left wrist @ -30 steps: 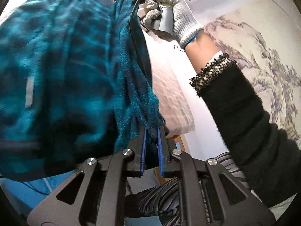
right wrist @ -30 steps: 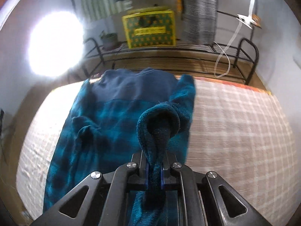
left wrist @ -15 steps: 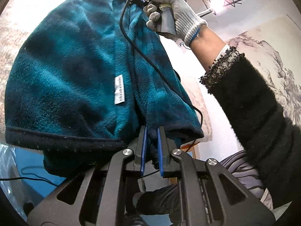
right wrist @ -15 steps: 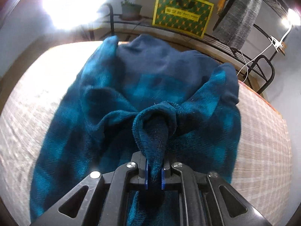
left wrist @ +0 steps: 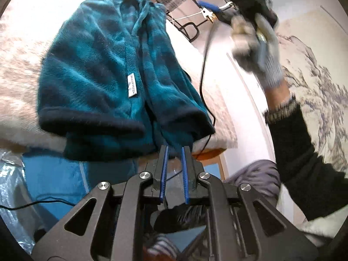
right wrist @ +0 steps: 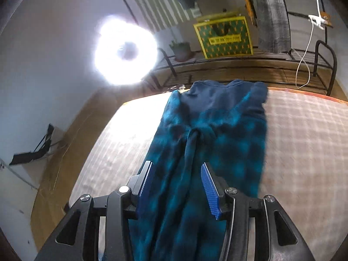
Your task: Fold large clothes
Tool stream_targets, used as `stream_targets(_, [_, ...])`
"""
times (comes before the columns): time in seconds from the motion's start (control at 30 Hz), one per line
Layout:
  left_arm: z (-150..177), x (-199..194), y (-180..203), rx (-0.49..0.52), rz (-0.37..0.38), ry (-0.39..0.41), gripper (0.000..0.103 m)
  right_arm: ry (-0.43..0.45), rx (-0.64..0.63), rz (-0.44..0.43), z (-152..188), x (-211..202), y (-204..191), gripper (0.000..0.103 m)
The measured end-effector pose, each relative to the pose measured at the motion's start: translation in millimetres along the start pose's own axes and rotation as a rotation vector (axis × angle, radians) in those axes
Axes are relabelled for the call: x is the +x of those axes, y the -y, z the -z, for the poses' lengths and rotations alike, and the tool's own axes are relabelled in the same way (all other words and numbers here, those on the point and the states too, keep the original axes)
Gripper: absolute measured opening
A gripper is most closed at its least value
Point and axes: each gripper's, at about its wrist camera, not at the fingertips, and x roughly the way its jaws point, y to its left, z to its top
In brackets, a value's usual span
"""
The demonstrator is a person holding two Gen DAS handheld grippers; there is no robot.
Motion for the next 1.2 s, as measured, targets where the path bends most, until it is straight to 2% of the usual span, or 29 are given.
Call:
stream_targets(0.1, [1.1, -21.4, 8.8, 0.065, -0.041, 0.025, 0.009, -0.012, -0.026, 0.03, 54.6, -42.9, 1.6, 0.046])
stream_targets(0.17, [-3.2, -33.6, 13.7, 0.09, -0.061, 0.047, 0.009, -0.031, -0.028, 0.031, 105.2, -61.3, 0.4, 0.038])
stream_targets(0.3, [-28.0, -56.8, 7.3, 0.13, -0.124, 0.115, 0.009, -0.09, -0.045, -0.002, 184.0, -62.7, -10.2, 0.037])
stream_targets(0.37, [-39.0, -53.7, 3.1, 0.127, -0.112, 0.103, 0.011, -0.092, -0.077, 0.005, 209.3, -58.5, -20.1, 0.037])
stream_targets(0.47, [-47.6, -32.4, 12.4, 0.194, -0.135, 0.077, 0.044, -0.095, -0.074, -0.001, 225.1, -52.2, -28.1, 0.037])
stream_targets(0.5, [-48.1, -26.1, 17.1, 0.224, -0.145, 0.066, 0.051, -0.087, -0.069, 0.009, 226.9, -52.3, -27.2, 0.038])
stream_targets(0.57, [-46.2, -4.1, 29.3, 0.303, -0.175, 0.026, 0.051, -0.066, -0.036, 0.04, 227.5, -56.4, -17.1, 0.048])
stream_targets(0.63, [-40.5, 21.4, 43.2, 0.392, -0.215, -0.002, 0.051, -0.033, 0.023, 0.065, 227.8, -63.3, -2.5, 0.054])
stream_targets(0.77, [-24.7, 53.1, 53.6, 0.537, -0.333, -0.03, 0.051, -0.05, 0.192, -0.009, 230.0, -60.5, 38.2, 0.055])
stream_targets(0.8, [-24.9, 60.2, 53.6, 0.556, -0.364, -0.028, 0.05, -0.067, 0.235, -0.028, 232.7, -54.9, 46.1, 0.054])
stream_targets(0.83, [-25.8, 65.2, 52.3, 0.564, -0.389, -0.02, 0.045, -0.082, 0.278, -0.041, 236.2, -49.3, 53.6, 0.054])
stream_targets(0.87, [-26.9, 68.8, 51.2, 0.569, -0.404, -0.01, 0.024, -0.096, 0.315, -0.059, 239.4, -43.8, 60.2, 0.053])
stream_targets(0.9, [-27.6, 71.8, 50.2, 0.577, -0.408, -0.005, 0.011, -0.109, 0.346, -0.087, 243.2, -39.2, 65.2, 0.053])
stream_targets(0.93, [-28.9, 73.7, 49.1, 0.586, -0.413, 0.0, 0.011, -0.113, 0.368, -0.111, 243.8, -37.0, 69.0, 0.053])
stream_targets(1.0, [-26.8, 73.6, 49.4, 0.615, -0.414, 0.017, 0.005, -0.121, 0.377, -0.138, 244.1, -30.3, 69.9, 0.045])
stream_targets(1.07, [-25.3, 64.7, 50.0, 0.599, -0.405, 0.048, 0.004, -0.15, 0.356, -0.148, 243.4, -20.7, 65.0, 0.022])
stream_targets(1.1, [-23.4, 55.0, 51.3, 0.578, -0.391, 0.075, 0.004, -0.17, 0.348, -0.152, 244.2, -14.7, 61.9, 0.014])
stream_targets(1.13, [-21.5, 42.4, 52.0, 0.554, -0.382, 0.122, 0.004, -0.176, 0.337, -0.152, 244.2, -12.4, 58.0, 0.0])
stream_targets(1.2, [-18.3, 26.3, 50.8, 0.517, -0.393, 0.194, 0.003, -0.151, 0.293, -0.13, 239.2, -20.9, 48.7, 0.0])
